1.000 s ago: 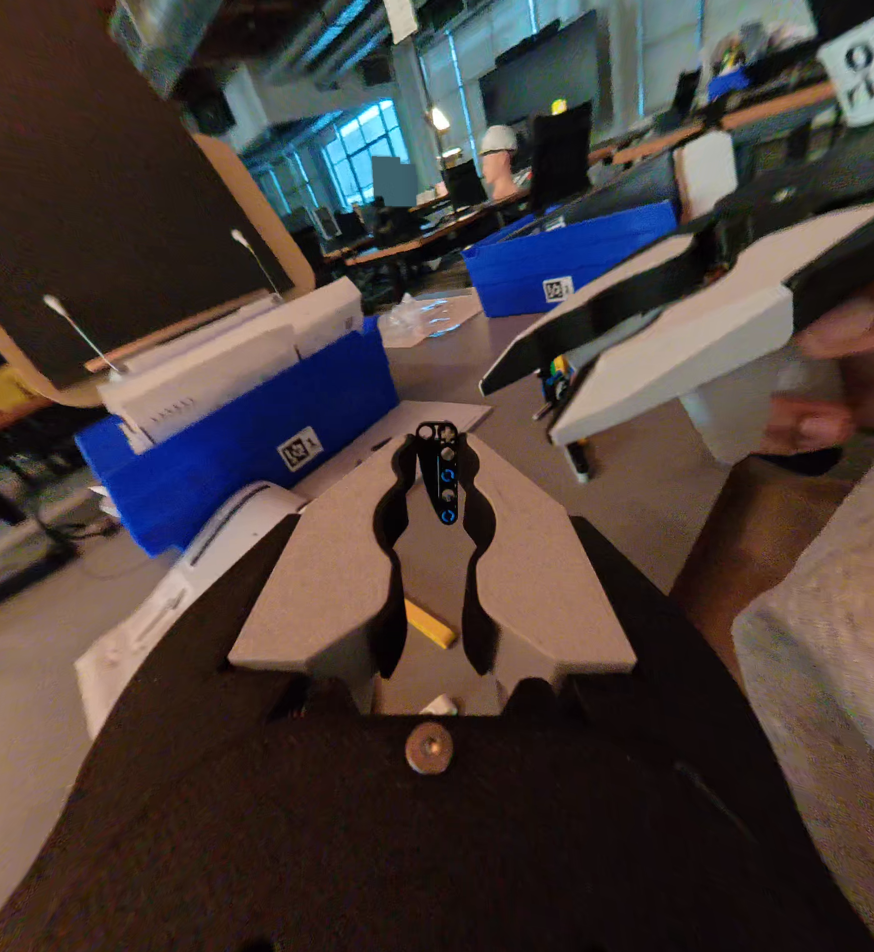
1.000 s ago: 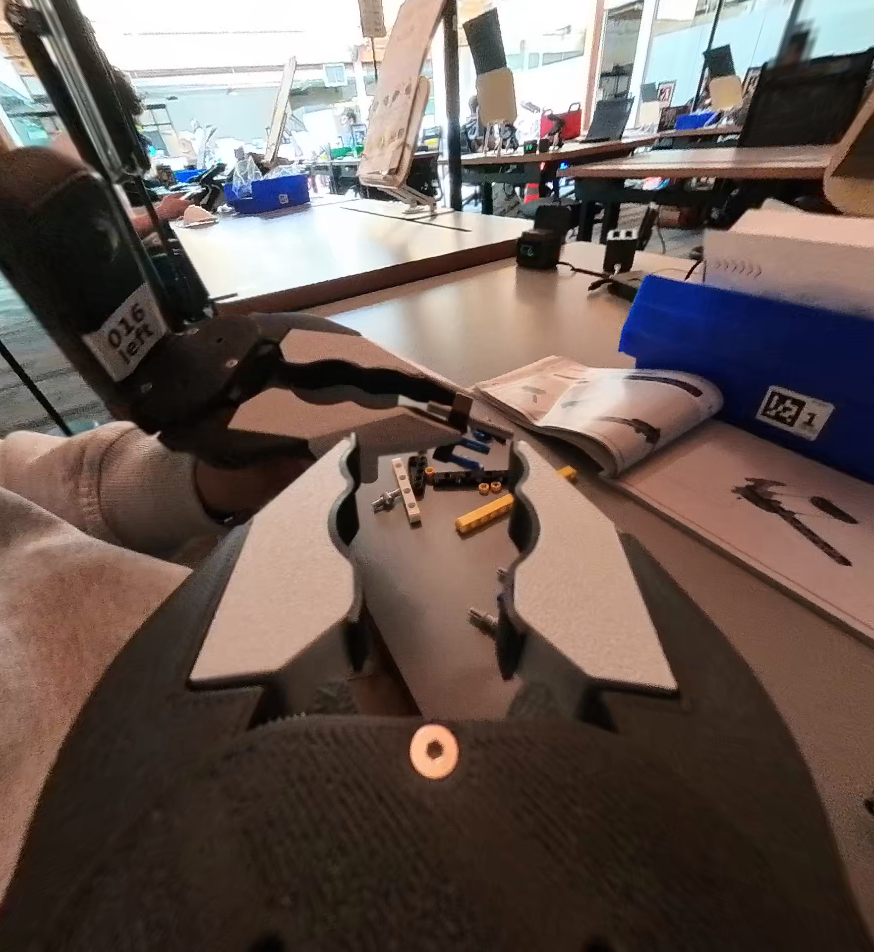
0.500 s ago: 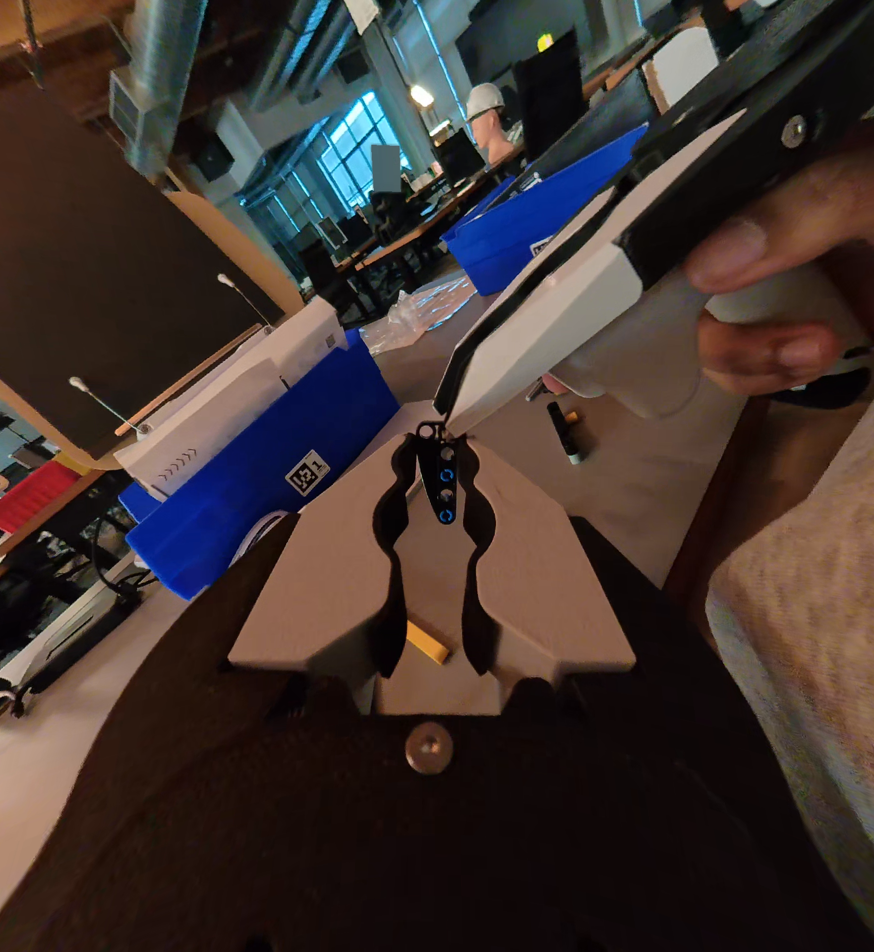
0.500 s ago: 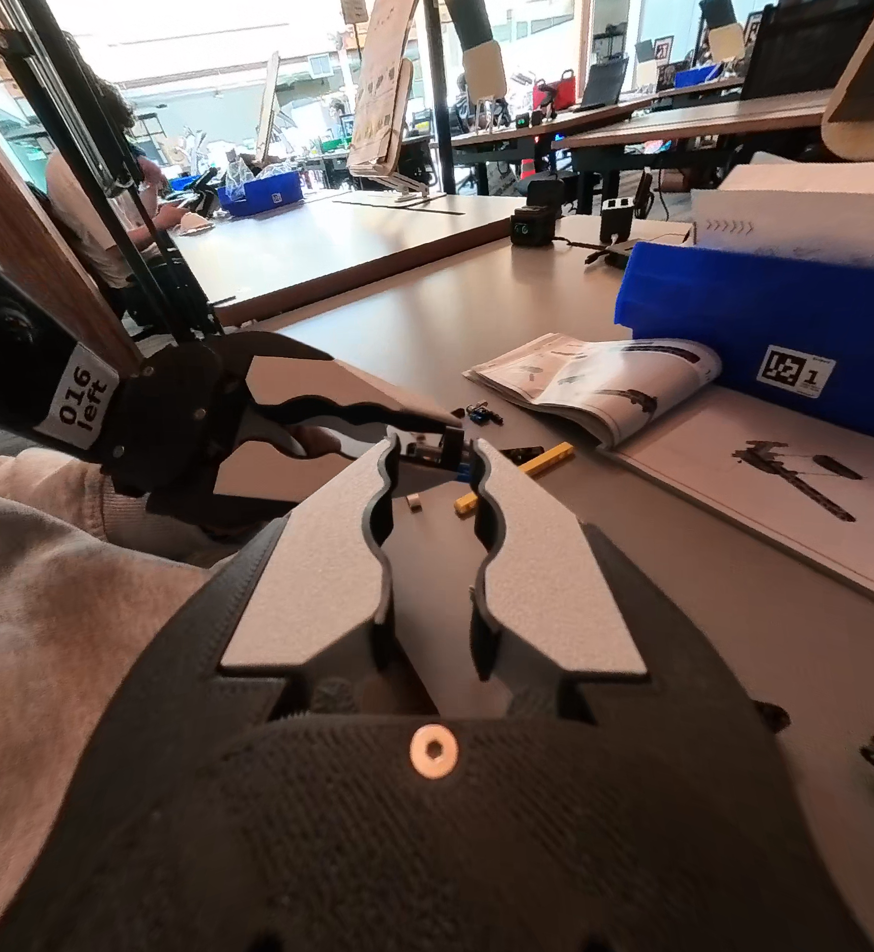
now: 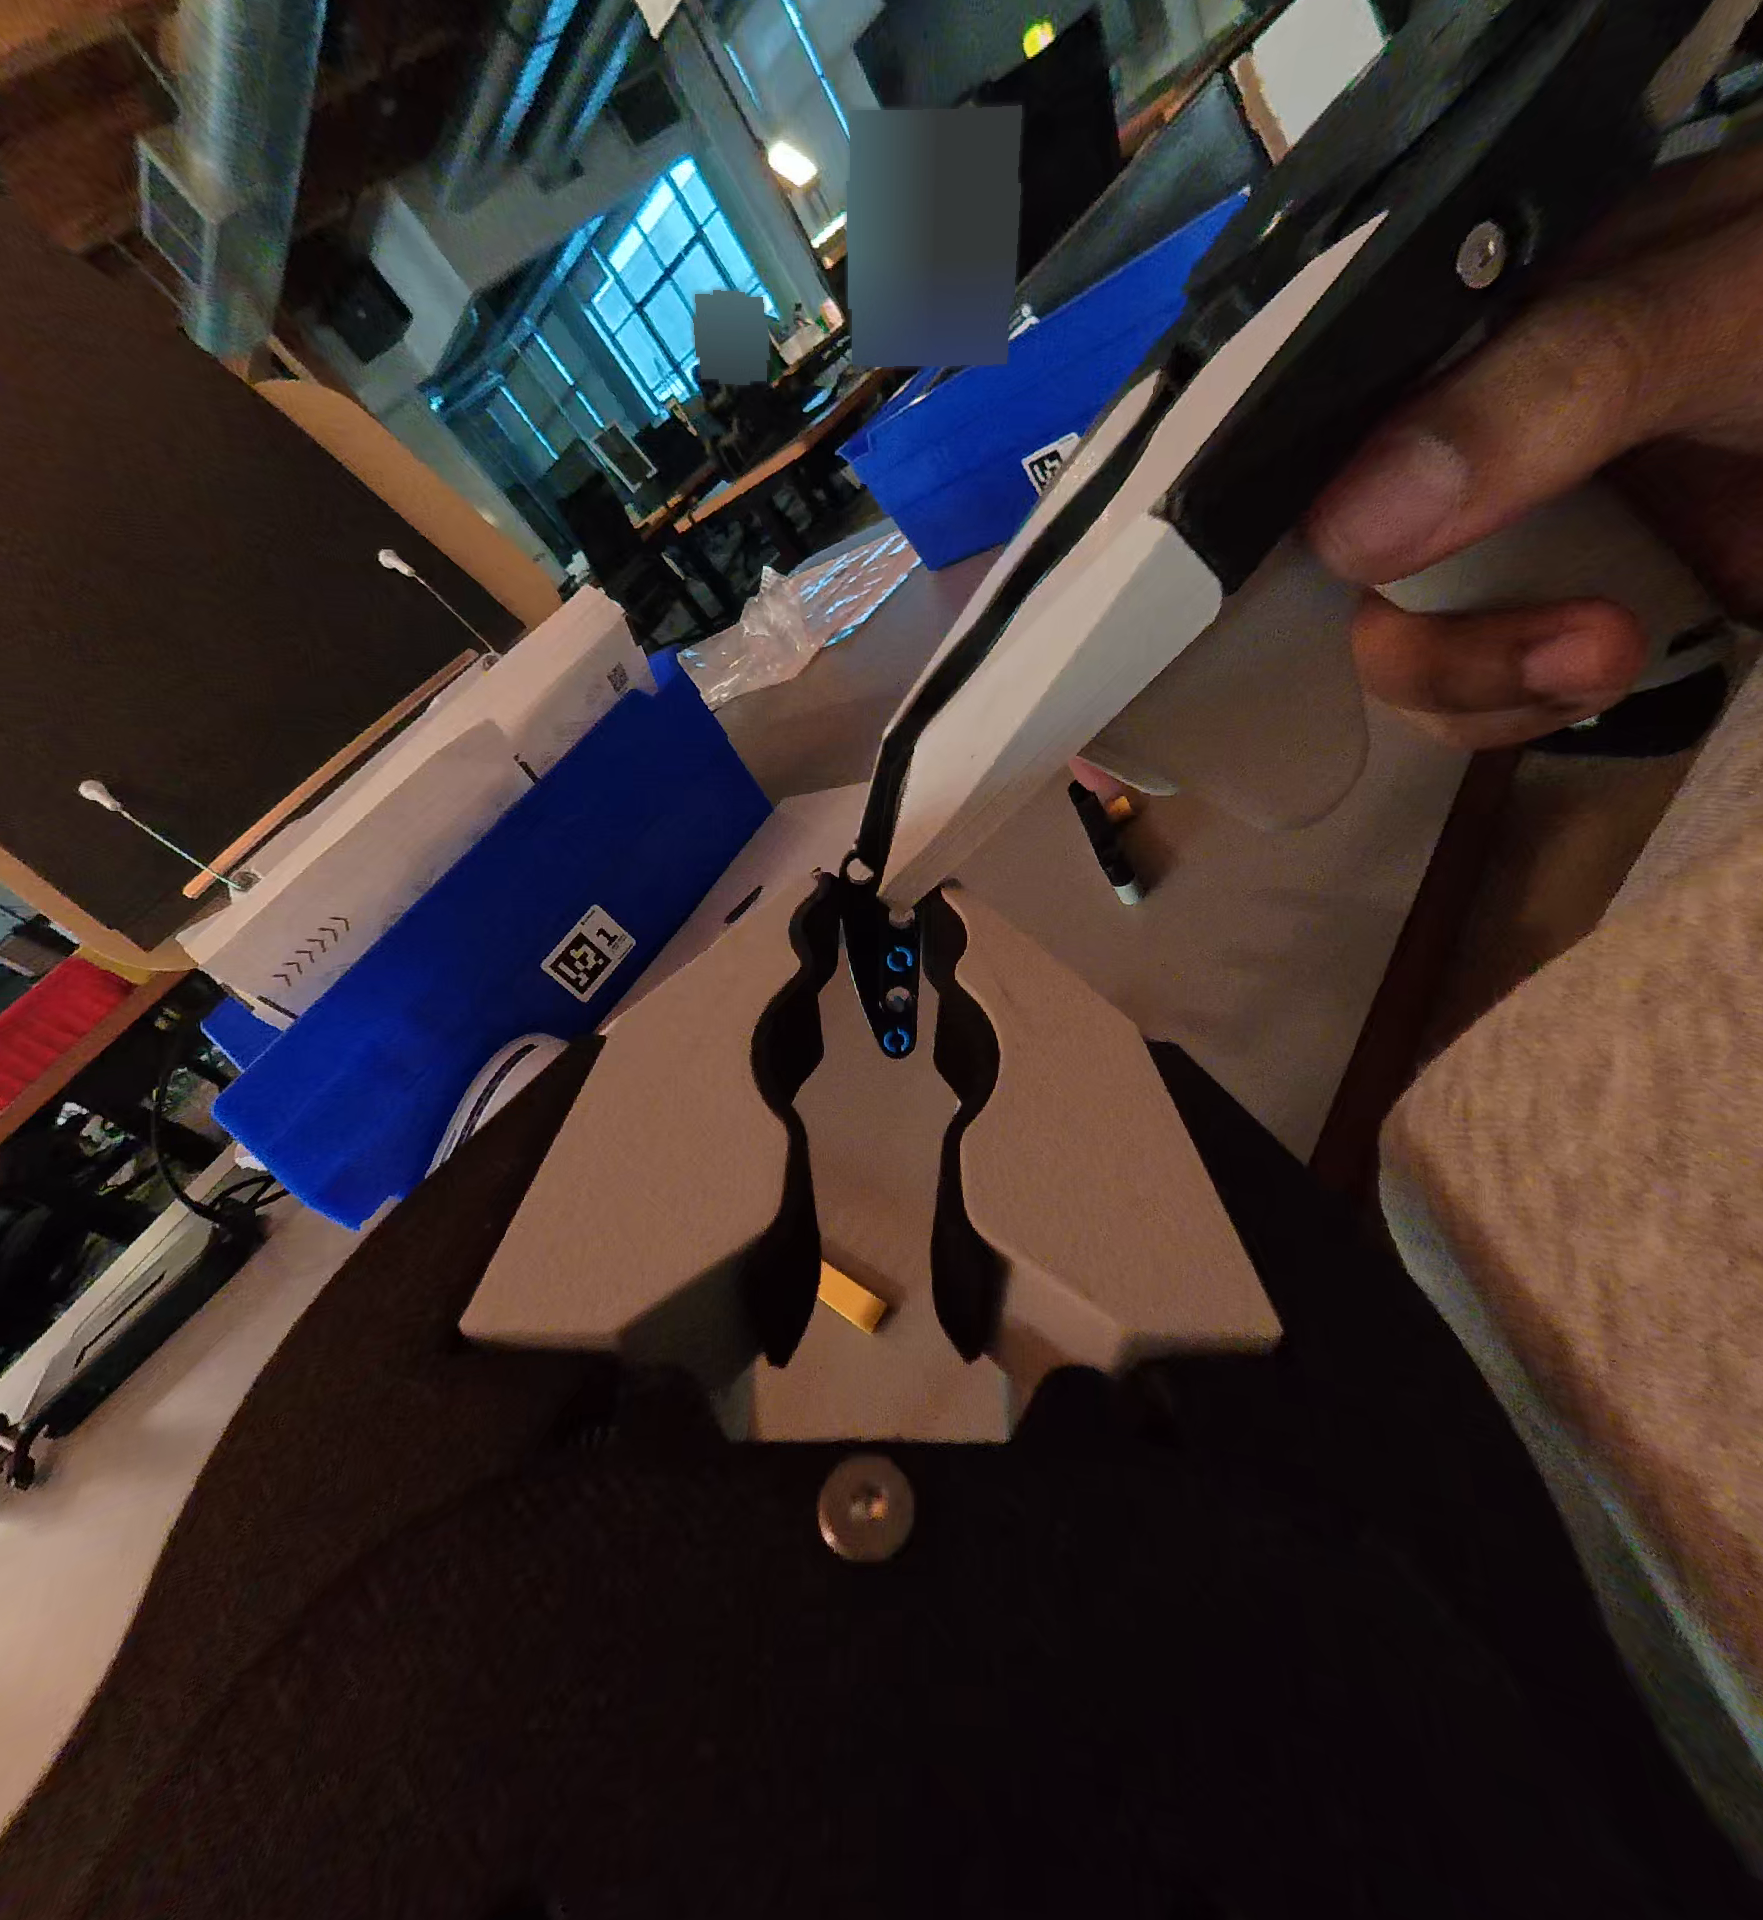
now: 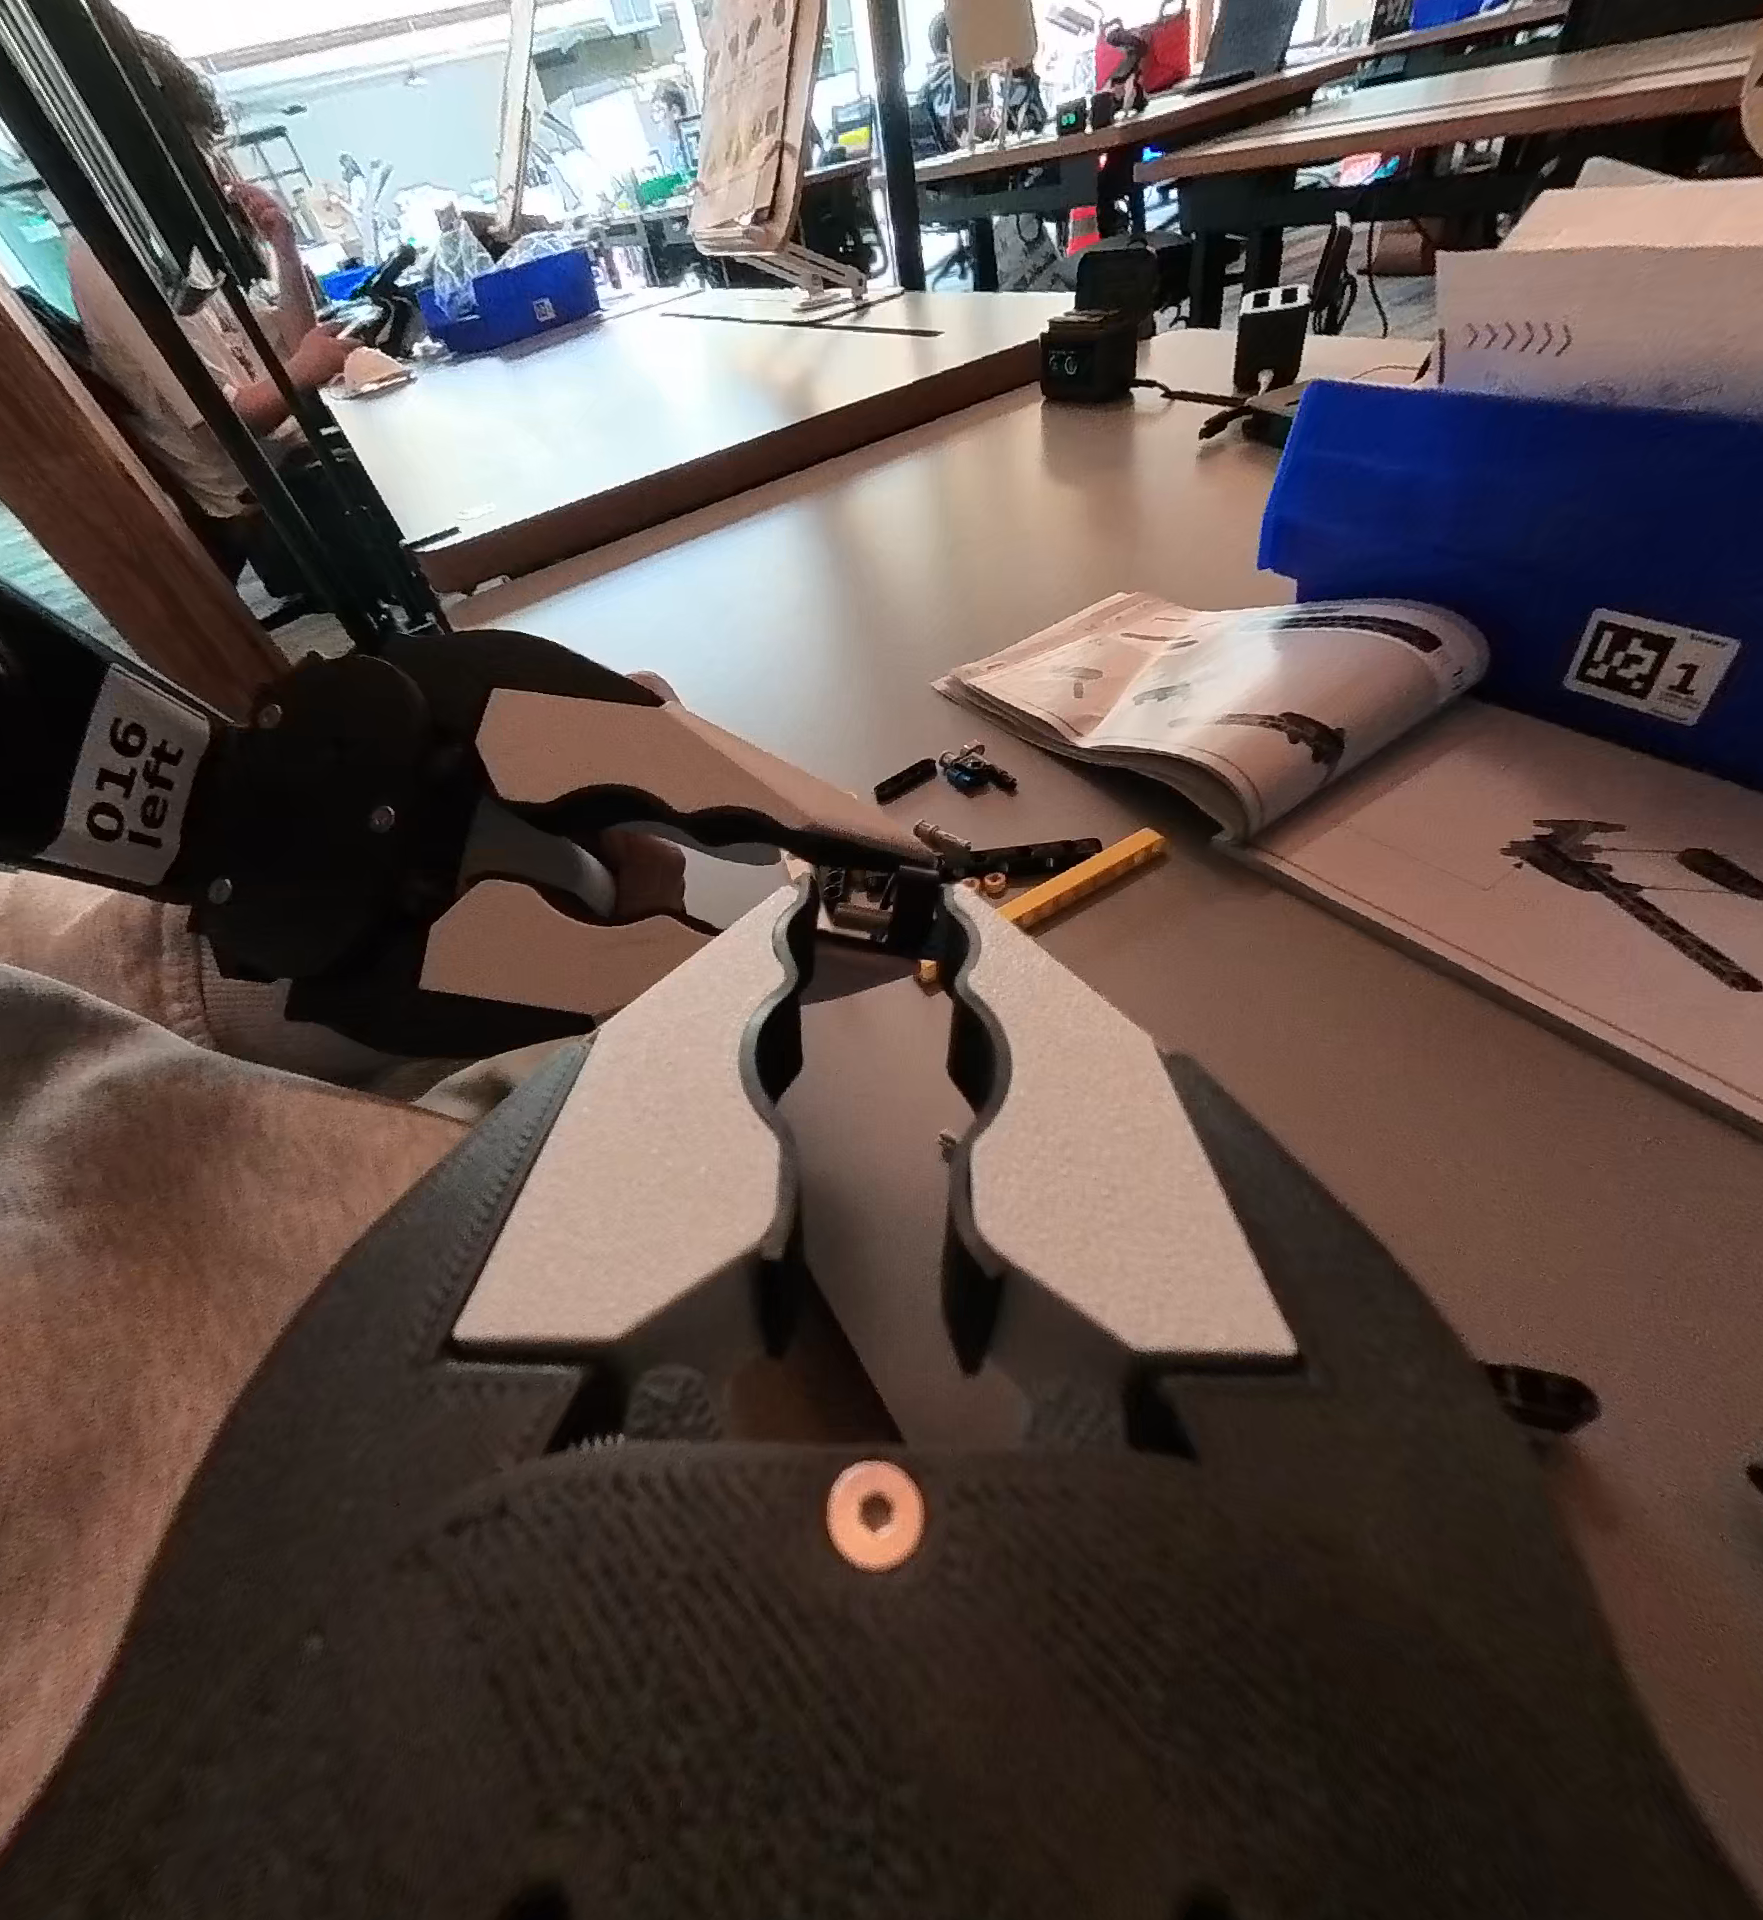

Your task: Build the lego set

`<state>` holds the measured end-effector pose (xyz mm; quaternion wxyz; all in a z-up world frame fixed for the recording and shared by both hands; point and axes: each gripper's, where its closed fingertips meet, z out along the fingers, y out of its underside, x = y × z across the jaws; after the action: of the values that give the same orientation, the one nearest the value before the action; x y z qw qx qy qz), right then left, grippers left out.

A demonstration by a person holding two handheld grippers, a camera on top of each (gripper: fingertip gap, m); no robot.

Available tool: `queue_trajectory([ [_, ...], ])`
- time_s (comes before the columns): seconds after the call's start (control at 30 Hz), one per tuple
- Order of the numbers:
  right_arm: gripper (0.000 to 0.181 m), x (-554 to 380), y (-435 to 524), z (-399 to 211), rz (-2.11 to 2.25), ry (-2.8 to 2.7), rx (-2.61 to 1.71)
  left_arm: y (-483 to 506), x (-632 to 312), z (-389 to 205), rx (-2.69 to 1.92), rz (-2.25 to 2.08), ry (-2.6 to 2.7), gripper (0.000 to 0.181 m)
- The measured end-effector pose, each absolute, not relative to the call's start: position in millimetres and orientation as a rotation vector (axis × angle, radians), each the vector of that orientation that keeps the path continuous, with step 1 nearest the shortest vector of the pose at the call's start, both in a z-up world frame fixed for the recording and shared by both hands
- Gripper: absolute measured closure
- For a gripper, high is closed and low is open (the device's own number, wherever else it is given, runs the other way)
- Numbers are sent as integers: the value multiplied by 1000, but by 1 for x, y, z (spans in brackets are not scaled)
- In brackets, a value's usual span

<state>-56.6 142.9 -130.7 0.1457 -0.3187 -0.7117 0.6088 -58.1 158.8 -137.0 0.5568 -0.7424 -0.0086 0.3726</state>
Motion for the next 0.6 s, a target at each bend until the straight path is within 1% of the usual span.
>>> queue_trajectory([
  [0.27,163,-56,144,-132,1777,-2061,-946,161,-56,-137,-1757,882,0,169],
  [0.43,160,-57,147,-133,1820,-2078,-1006,162,-56,-140,-1774,873,8,169],
  [0.5,170,-59,149,-133,1834,-2081,-1046,162,-55,-144,-1791,865,25,169],
  [0.6,172,-60,153,-136,1849,-2094,-1099,161,-56,-148,-1818,873,41,169],
])
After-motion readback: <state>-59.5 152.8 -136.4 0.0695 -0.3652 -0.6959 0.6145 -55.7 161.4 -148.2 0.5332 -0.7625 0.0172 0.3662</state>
